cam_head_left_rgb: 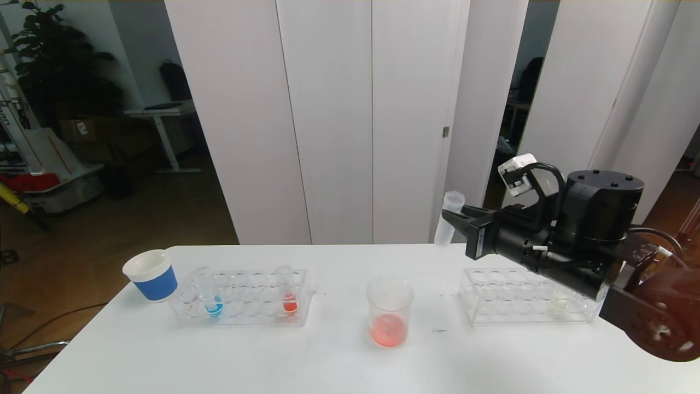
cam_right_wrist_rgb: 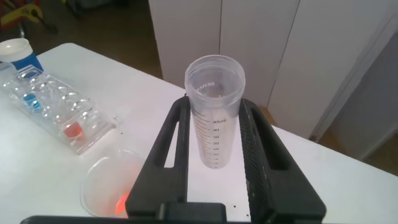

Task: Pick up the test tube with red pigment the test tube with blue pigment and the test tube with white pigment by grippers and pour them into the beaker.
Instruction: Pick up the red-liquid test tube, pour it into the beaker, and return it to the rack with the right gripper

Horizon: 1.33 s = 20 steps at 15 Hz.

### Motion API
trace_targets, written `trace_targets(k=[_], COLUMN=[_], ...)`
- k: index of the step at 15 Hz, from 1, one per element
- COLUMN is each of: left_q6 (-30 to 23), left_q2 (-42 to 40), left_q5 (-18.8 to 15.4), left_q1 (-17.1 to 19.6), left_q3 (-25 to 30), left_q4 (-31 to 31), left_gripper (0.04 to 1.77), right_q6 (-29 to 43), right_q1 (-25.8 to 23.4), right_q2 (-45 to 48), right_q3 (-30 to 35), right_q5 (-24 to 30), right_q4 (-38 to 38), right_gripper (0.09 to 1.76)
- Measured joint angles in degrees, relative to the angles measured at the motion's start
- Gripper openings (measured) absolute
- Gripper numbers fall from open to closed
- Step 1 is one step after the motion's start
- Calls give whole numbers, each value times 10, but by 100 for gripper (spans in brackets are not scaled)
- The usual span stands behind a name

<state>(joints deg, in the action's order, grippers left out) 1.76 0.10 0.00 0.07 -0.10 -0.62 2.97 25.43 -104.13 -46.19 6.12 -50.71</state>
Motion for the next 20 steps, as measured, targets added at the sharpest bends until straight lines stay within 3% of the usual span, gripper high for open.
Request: trace_targets(k=[10,18,20], left_q6=[0,0,0], left_q2=[0,0,0], left_q5=[0,0,0], left_q1=[0,0,0], left_q3=[0,0,0], left_q4=[0,0,0], left_gripper=[175,175,175], right_q6=[-14,-41,-41], right_q1=[-112,-301,-351], right_q2=[78,130,134], right_q3=[12,-1,-3], right_q5=[5,16,15], right_q4=[4,-9,-51], right_gripper=[59,59,59])
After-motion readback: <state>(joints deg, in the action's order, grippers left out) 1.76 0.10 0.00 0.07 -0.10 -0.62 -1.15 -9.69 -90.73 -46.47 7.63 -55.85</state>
